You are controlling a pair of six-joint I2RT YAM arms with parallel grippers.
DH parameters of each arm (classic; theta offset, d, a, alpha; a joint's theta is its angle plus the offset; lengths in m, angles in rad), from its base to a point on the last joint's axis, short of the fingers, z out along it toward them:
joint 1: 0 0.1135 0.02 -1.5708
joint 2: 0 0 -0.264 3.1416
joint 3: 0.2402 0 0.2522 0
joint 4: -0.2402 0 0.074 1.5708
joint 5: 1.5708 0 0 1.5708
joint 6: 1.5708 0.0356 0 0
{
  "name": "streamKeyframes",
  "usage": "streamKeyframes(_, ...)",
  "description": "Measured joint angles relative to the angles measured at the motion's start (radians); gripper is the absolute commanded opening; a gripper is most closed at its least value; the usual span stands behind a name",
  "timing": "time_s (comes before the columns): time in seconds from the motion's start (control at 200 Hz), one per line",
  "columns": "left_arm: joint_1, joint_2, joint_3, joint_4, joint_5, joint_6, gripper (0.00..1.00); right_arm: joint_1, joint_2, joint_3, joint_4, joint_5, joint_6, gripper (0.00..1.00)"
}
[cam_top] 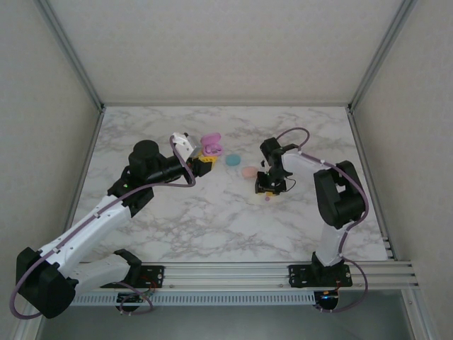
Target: Insert the wireless bluetooth earbuds into the charging case
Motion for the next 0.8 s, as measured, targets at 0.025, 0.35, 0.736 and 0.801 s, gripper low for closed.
streamKeyframes(0.025,0.000,0.000,0.000,0.000,0.000,0.000,0.37,0.004,-0.014,-0.011,-0.006,-0.007,0.000,0.35)
streamKeyframes(0.35,0.000,0.008,0.000,0.000,0.000,0.000,0.37,0.034,-0.106,-0.039,-0.066,-0.035,0.001,0.37)
streamKeyframes(0.736,0.000,0.008,0.000,0.000,0.000,0.000,0.37,0.034,-0.053,-0.002,-0.078,0.104,-0.007,0.37)
streamKeyframes(0.801,0.000,0.008,0.000,0.000,0.000,0.000,0.37,0.034,-0.039,0.000,-0.083,0.112,-0.011,0.36)
